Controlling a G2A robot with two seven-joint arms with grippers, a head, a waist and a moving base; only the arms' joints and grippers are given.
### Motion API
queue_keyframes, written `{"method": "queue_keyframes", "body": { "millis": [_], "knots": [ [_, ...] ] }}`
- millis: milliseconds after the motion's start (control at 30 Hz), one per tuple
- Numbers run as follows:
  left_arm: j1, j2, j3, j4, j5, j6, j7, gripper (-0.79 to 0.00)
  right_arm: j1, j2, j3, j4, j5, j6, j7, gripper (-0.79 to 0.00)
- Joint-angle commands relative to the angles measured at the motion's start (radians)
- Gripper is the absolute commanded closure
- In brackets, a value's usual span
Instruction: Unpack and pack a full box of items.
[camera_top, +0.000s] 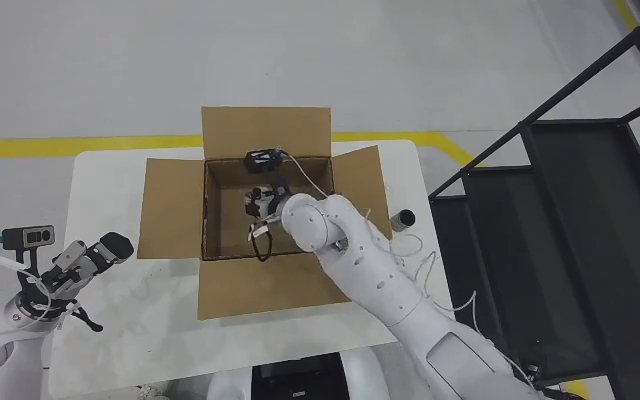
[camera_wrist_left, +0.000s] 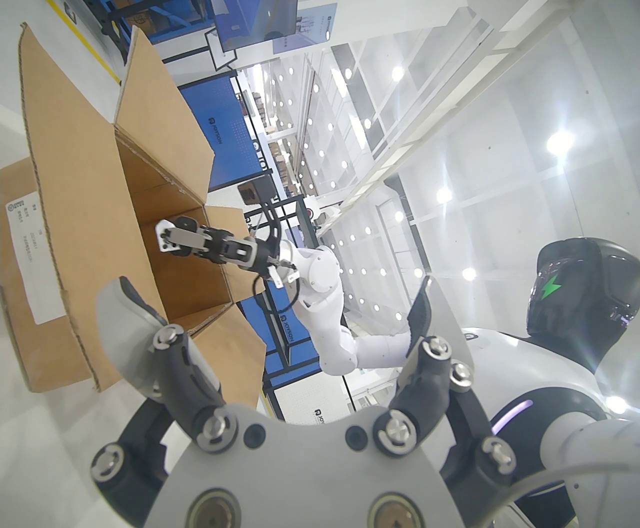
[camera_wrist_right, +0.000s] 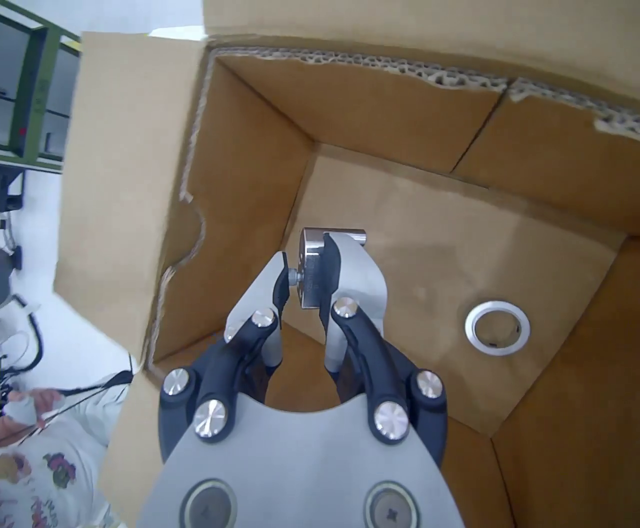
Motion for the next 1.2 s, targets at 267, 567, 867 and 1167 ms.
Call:
{"method": "queue_keyframes", "body": {
  "millis": [267,567,867,1167],
  "knots": [
    [0.000,0.000,0.000,0.000,0.000,0.000,0.000,-0.785,-0.177,0.064,0.218,-0.297,0.081,-0.227,0.155,0.000],
    [0.000,0.000,0.000,0.000,0.000,0.000,0.000,-0.785,-0.268,0.104,0.389,-0.466,0.261,-0.341,0.288,0.000],
    [0.000,0.000,0.000,0.000,0.000,0.000,0.000,-0.785,-0.416,0.142,0.550,-0.613,0.362,-0.392,0.354,0.000],
    [0.000,0.000,0.000,0.000,0.000,0.000,0.000,-0.785,-0.496,0.154,0.597,-0.653,0.450,-0.432,0.340,0.000]
  ]
}}
